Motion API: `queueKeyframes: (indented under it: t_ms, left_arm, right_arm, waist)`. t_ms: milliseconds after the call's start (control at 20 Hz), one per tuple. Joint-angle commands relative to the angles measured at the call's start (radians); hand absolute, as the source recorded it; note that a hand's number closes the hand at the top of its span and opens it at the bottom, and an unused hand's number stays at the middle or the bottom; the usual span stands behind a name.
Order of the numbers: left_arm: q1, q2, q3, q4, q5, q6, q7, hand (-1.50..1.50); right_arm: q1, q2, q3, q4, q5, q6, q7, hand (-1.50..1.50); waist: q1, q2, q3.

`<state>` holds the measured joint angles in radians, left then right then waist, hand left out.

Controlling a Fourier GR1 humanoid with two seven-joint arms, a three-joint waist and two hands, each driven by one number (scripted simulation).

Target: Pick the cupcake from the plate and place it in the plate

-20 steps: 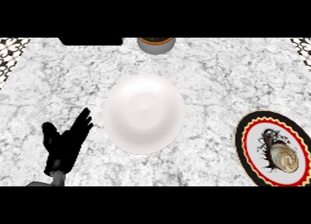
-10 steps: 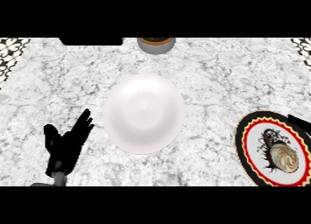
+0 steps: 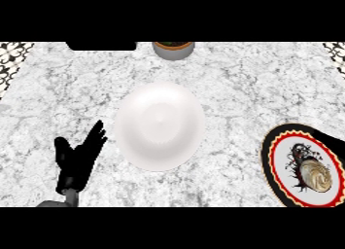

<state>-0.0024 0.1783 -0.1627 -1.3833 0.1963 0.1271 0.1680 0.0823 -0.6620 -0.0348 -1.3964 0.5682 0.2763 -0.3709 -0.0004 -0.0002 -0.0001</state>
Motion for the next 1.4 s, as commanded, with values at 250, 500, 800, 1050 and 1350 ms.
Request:
queueKeyframes:
  t_ms: [250,500,800,1050,1350]
  left_arm:
    - [0.006,-0.011,0.041,-0.056,-0.021,-0.041,0.053,0.0]
    - [0.054,-0.035,0.038,-0.053,-0.061,-0.045,0.011,0.0]
    - [0.007,-0.074,0.057,0.062,-0.063,-0.059,-0.052,0.0]
    - [0.059,-0.052,0.065,-0.051,-0.058,-0.085,0.017,0.0]
    - [0.041,-0.052,0.063,-0.036,-0.081,-0.061,0.032,0.0]
  right_arm:
    - [-0.096,0.086,-0.003,0.121,0.137,0.014,-0.019,-1.5]
    - [-0.14,0.092,-0.018,0.23,0.198,0.004,-0.075,-1.5]
    - [-0.059,0.084,0.026,0.121,0.281,-0.063,-0.125,1.5]
    - [-0.108,0.114,0.002,0.312,0.358,-0.208,-0.224,1.5]
    - [-0.101,0.44,0.139,0.042,0.409,-0.26,0.11,1.5]
  waist:
    - [0.003,0.0,0.0]
    - [0.004,0.0,0.0]
    - [-0.003,0.0,0.0]
    - [0.003,0.0,0.0]
    - [-0.006,-0.01,-0.005]
